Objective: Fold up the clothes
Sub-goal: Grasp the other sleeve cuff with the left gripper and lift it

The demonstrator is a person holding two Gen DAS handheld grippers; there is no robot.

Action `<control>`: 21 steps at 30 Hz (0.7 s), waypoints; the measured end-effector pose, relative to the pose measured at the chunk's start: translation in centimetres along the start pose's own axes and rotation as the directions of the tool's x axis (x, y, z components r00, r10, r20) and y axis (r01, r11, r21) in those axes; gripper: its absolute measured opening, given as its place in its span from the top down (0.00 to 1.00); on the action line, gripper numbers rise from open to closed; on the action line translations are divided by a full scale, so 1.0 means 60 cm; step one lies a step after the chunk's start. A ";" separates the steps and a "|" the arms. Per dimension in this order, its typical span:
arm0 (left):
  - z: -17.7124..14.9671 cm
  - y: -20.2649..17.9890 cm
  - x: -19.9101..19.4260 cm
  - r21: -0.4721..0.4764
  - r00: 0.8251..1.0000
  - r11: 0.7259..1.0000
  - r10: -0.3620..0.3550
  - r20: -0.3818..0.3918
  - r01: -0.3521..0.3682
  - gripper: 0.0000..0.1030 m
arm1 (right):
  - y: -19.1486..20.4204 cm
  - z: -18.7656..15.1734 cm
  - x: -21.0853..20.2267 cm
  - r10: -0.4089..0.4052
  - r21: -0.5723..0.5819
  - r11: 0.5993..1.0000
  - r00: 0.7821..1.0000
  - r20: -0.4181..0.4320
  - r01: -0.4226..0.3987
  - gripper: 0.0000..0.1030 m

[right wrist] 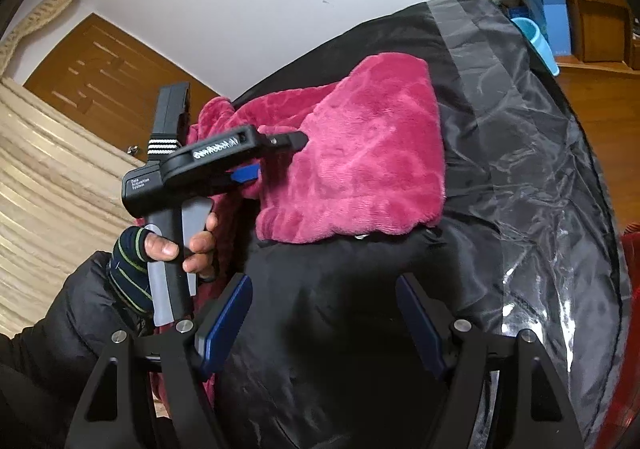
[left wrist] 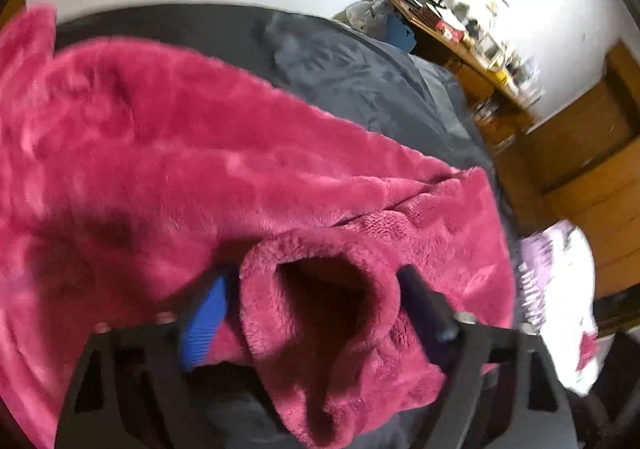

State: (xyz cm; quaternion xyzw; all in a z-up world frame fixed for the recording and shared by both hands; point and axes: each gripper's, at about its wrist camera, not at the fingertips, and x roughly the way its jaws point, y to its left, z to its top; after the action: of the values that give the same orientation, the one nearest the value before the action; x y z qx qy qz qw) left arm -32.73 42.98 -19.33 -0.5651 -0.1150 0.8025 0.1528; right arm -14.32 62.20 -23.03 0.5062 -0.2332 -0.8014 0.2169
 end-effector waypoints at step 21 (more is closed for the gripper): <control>0.091 0.100 -0.360 -0.042 0.969 0.999 -0.019 0.247 0.031 0.84 | 0.064 -0.004 0.036 -0.055 -0.013 0.998 0.998 0.007 0.055 0.26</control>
State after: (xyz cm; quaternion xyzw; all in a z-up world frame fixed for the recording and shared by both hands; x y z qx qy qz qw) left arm -31.80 29.24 -0.82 -0.4628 -0.1587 0.8617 0.1345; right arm -14.51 57.81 -22.38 0.5081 -0.2146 -0.8104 0.1973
